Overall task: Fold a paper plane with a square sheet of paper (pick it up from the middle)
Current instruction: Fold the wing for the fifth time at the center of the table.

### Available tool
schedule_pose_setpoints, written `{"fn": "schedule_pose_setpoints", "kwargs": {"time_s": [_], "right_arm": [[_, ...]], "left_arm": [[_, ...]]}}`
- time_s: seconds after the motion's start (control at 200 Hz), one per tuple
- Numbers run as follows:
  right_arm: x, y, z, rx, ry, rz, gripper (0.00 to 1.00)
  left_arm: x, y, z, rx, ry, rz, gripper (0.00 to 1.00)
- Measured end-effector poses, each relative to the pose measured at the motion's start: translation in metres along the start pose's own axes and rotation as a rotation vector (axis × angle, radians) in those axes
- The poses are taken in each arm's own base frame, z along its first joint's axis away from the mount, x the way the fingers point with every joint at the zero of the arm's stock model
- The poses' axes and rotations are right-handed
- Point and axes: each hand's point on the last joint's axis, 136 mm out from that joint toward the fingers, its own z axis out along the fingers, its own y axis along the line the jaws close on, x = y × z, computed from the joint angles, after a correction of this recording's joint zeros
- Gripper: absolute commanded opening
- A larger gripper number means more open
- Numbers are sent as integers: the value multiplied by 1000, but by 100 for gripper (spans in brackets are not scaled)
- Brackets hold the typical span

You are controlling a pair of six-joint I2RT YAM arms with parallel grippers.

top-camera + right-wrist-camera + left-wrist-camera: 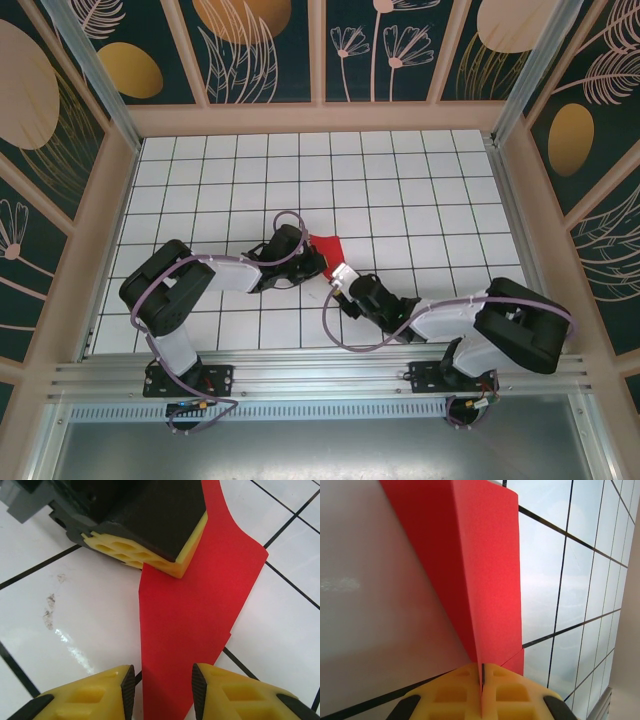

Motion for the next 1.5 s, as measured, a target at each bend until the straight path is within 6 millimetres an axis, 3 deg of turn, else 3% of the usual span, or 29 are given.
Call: {"fn": "schedule_pose_setpoints", "kwargs": {"time_s": [0.215,0.405,0.781,0.876,1.031,1.221,1.386,1.496], "right_arm": [[-10,1,12,27,-12,-41,38],[1,-1,20,68,24,-78,33],[1,-6,23,110,17,-81,7],[0,-7,23,113,11,-66,2],[-2,-7,23,114,1,-22,0],[-3,-4,24,89,-6,75,0],[-6,4,24,18,-17,171,0],[-11,11,24,-40,-30,233,0]], "left_arm": [[0,0,0,-2,4,-1,0],[0,0,0,-6,5,-2,0],[0,-1,0,-6,5,-1,2],[-1,-1,-1,-10,1,-1,9],[-3,-2,-5,-21,-9,10,35],[-14,-14,-28,-29,-78,34,51],[-32,-30,-57,-21,-195,51,55],[-38,-30,-78,-20,-267,54,56]]}}
